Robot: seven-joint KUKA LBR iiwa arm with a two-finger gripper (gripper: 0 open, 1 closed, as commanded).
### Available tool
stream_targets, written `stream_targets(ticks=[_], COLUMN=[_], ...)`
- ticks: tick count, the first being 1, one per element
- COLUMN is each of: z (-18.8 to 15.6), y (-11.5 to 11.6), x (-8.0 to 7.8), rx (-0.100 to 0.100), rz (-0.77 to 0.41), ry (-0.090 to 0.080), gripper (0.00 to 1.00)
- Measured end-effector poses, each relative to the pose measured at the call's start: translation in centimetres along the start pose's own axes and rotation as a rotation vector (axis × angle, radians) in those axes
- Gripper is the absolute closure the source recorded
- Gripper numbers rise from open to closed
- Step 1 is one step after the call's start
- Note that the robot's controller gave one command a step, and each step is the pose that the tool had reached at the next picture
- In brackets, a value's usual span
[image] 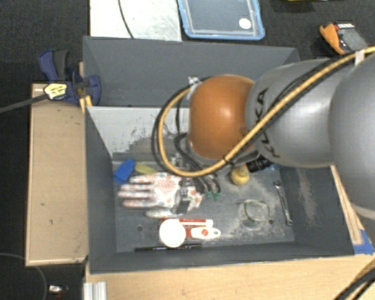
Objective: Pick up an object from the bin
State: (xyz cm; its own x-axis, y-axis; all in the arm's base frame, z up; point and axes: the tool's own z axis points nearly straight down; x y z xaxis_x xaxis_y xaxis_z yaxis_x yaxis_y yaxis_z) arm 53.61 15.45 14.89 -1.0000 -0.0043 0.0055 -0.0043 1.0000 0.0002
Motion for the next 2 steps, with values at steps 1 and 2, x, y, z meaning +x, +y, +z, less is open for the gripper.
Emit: stream_targets(ticks=[1, 2], z=[-0.5, 7.7], y=[-0.1, 2.3], x=[-0.2, -2.6], rx=[-0.001, -0.003], rz=[0.005, 0.022], ry=[-0.007, -0.008], gripper=[0.00, 0.00])
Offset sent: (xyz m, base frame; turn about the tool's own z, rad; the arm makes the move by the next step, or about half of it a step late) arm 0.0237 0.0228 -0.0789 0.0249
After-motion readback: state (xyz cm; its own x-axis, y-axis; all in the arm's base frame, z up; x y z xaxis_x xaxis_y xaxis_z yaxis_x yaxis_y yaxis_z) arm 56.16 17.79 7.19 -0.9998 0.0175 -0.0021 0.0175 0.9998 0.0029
